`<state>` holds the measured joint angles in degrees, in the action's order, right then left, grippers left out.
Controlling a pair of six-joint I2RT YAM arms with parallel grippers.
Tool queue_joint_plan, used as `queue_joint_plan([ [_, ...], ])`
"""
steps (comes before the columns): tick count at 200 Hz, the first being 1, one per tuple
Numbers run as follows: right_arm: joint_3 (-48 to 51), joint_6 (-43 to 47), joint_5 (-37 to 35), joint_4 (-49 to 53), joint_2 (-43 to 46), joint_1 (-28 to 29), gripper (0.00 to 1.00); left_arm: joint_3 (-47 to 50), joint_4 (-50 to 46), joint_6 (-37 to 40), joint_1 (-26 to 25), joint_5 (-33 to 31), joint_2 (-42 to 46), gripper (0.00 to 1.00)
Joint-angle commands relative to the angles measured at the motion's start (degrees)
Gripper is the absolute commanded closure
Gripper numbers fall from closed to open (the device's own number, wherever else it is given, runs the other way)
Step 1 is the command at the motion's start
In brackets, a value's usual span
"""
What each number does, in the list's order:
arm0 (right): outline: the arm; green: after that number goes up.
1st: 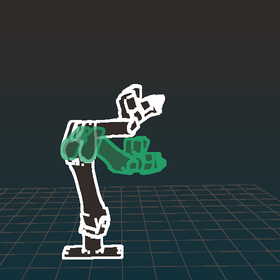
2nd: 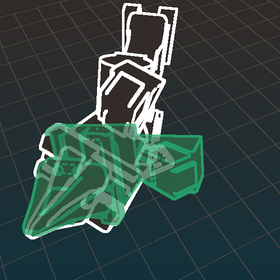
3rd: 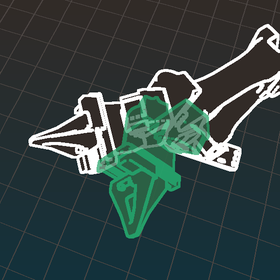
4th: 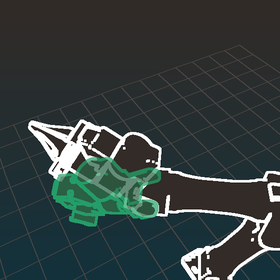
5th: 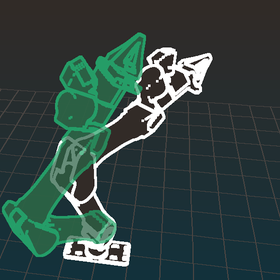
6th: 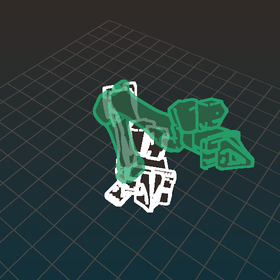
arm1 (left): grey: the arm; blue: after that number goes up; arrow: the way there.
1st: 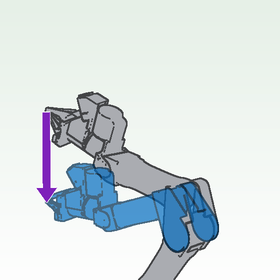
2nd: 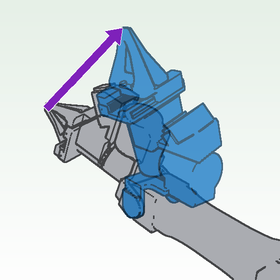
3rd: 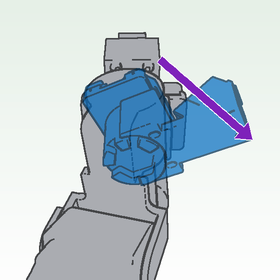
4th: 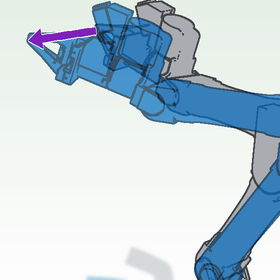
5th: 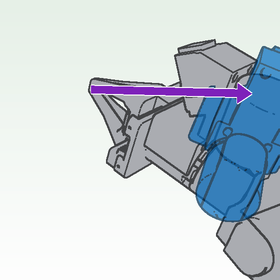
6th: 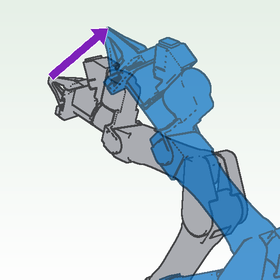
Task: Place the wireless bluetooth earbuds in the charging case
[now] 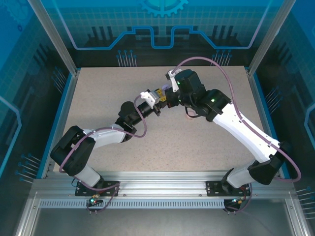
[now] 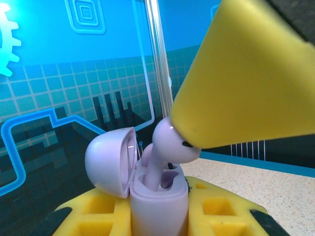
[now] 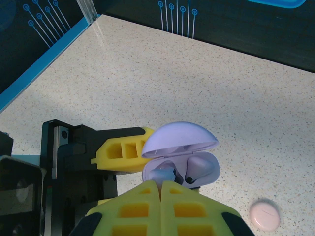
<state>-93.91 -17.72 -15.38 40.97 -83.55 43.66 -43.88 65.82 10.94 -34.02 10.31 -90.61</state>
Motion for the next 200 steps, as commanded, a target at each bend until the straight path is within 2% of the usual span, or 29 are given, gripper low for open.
queue_joint_plan([
  [1,-1.5,0.0,0.2,4.2,-0.3,-1.4,1.0,-1.1,3.5,1.5,-0.2,1.4,1.2,1.0],
  [112,-0.9,-3.1,1.4,0.8,3.1,-3.9,1.0,-1.3,3.0,0.9,-0.2,1.0,1.0,1.0],
  [137,4.1,-6.9,1.3,-0.7,5.1,-7.0,1.0,-1.0,3.1,0.4,-0.2,-0.4,1.2,1.0],
  [162,11.3,-13.0,4.3,-3.5,8.2,-13.3,1.0,0.3,5.2,-0.4,0.2,-2.9,1.1,1.0],
  [168,12.7,-14.0,4.3,-4.0,8.7,-14.6,0.96,0.5,5.7,-0.9,0.4,-3.2,1.0,1.0],
  [178,14.9,-15.3,5.3,-4.5,8.5,-17.0,0.81,0.8,5.9,-2.3,0.9,-3.6,1.0,1.0],
  [200,18.8,-17.2,7.4,-4.0,5.8,-20.3,0.65,1.8,6.0,-3.6,1.2,-5.2,1.3,1.0],
])
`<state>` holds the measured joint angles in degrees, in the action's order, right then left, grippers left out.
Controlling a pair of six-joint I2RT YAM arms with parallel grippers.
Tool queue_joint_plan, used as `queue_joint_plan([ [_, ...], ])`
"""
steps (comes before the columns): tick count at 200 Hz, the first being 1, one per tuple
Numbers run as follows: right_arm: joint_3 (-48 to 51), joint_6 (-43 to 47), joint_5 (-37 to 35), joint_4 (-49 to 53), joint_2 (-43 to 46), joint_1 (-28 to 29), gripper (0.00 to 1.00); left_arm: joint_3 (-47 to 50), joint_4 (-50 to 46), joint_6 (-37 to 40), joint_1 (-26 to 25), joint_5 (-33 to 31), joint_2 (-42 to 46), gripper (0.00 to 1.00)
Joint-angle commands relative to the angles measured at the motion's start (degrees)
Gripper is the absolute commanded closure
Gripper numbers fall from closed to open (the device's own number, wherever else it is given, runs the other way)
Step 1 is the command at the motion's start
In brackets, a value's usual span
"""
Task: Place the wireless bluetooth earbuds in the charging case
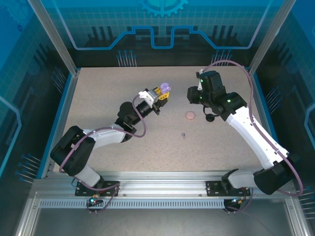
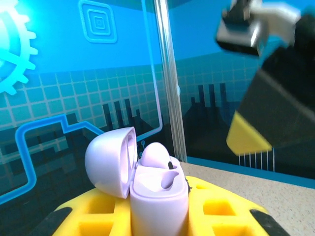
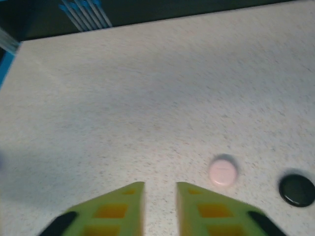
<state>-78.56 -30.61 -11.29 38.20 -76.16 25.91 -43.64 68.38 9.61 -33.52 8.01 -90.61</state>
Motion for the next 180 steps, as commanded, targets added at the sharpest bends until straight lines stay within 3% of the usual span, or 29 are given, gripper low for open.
queue_joint_plan([
  [1,3.7,-4.3,3.3,-1.2,-1.7,-2.6,0.65,1.7,3.4,-2.3,0.7,-2.9,1.3,1.0],
  [15,7.0,-4.8,4.0,-1.5,-3.2,-2.5,0.57,2.5,3.7,-2.6,0.9,-3.6,1.7,1.0],
  [54,14.7,-5.9,6.7,-0.6,-5.8,0.0,0.48,3.7,3.6,-3.7,1.0,-4.7,2.6,1.0],
  [83,18.5,-14.1,5.1,0.5,-8.2,4.5,0.4,3.8,4.0,-3.8,1.2,-5.4,2.6,1.0],
  [116,18.4,-23.2,4.8,0.6,-14.4,8.6,0.43,4.0,4.0,-3.8,1.3,-5.9,2.9,1.0],
  [180,16.1,-27.5,2.4,2.1,-21.7,10.9,0.58,5.3,4.6,-3.5,1.9,-6.2,3.8,1.0],
])
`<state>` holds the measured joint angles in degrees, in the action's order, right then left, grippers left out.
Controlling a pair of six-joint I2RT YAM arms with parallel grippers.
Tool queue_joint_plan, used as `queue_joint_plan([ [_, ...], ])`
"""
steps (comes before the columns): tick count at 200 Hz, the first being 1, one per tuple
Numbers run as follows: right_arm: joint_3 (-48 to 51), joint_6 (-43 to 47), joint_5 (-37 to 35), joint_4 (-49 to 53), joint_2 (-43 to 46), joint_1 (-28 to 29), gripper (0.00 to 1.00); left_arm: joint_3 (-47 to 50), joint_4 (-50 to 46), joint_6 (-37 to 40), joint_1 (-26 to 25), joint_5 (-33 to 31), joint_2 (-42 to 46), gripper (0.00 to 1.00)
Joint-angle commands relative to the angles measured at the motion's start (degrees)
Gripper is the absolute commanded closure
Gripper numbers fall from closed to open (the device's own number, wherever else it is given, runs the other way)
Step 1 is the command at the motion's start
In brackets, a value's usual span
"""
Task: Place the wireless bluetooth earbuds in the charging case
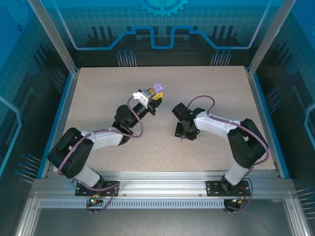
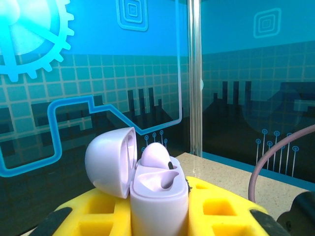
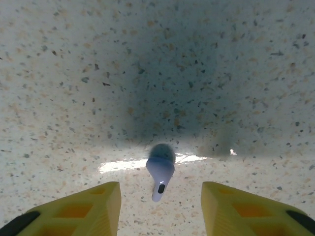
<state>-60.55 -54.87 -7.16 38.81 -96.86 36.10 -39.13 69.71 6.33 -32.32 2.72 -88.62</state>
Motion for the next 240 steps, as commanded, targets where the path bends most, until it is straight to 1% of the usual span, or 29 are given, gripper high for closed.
queue_joint_plan([
  [1,-1.9,-3.2,-1.8,1.5,-1.1,0.7,0.58,0.9,3.3,-0.2,0.7,-0.9,1.8,1.0],
  [19,-2.3,-3.4,-2.3,1.5,-2.1,0.7,0.63,1.1,3.5,-0.3,0.8,-0.7,1.9,1.0],
  [28,-2.7,-3.4,-2.3,1.5,-2.7,0.7,0.64,1.2,3.5,-0.3,0.9,-0.7,2.0,1.0],
  [107,-3.9,-3.9,-1.3,1.1,-7.1,0.7,0.64,1.8,4.0,-0.9,1.6,-0.5,2.2,1.0],
  [151,-4.1,-3.7,-1.0,0.7,-8.6,0.7,0.69,1.9,4.0,-1.0,1.7,-0.2,2.1,1.0],
  [195,-4.2,-3.5,0.4,0.1,-9.4,0.7,0.73,1.7,4.0,-1.0,1.7,-0.2,1.9,1.0],
  [220,-3.3,-3.7,1.0,-0.4,-8.9,0.7,0.78,1.6,3.9,-1.1,1.7,0.0,1.8,1.0],
  [230,-2.7,-3.8,1.1,-0.7,-8.3,0.8,0.77,1.5,3.9,-1.1,1.8,0.0,1.8,1.0],
  [240,-2.2,-3.8,1.4,-0.8,-7.7,0.8,0.74,1.4,3.9,-1.1,1.8,0.1,1.7,1.0],
])
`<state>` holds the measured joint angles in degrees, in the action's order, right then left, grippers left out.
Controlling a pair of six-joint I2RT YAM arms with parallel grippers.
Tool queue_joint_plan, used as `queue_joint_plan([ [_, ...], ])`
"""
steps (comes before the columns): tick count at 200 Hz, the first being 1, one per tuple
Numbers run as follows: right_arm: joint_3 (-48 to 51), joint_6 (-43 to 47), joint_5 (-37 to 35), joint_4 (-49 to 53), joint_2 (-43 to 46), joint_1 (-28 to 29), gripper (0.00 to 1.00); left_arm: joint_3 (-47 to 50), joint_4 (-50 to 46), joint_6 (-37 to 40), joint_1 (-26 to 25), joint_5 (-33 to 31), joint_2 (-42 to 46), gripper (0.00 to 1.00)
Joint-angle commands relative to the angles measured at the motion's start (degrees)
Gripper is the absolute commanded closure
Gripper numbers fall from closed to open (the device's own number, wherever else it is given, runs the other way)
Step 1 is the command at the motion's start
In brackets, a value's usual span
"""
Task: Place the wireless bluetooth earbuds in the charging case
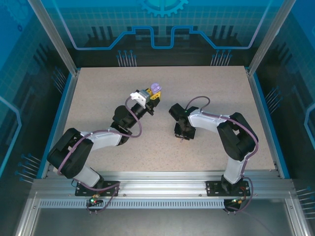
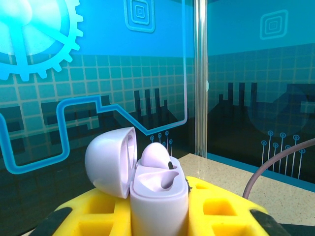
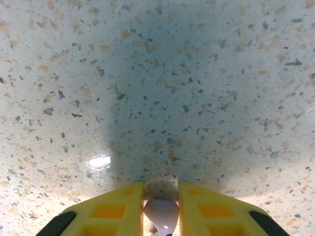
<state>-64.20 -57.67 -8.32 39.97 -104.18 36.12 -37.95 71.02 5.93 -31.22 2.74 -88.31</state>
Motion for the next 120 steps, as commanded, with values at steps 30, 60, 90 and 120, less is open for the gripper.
queue_joint_plan([
  [30,2.2,-1.4,2.3,-1.7,0.7,1.1,0.68,0.1,2.5,-1.0,0.7,0.2,1.4,1.0],
  [60,2.0,-1.6,2.5,-1.8,0.3,1.6,0.7,-0.1,2.3,-1.1,0.7,0.3,1.3,1.0],
  [90,1.7,-1.8,3.2,-1.7,-0.4,2.2,0.71,0.0,2.2,-1.1,0.6,0.2,1.3,1.0],
  [120,2.0,-2.2,3.2,-1.6,-0.6,2.9,0.72,-0.1,2.2,-1.0,0.7,0.3,1.1,1.0],
])
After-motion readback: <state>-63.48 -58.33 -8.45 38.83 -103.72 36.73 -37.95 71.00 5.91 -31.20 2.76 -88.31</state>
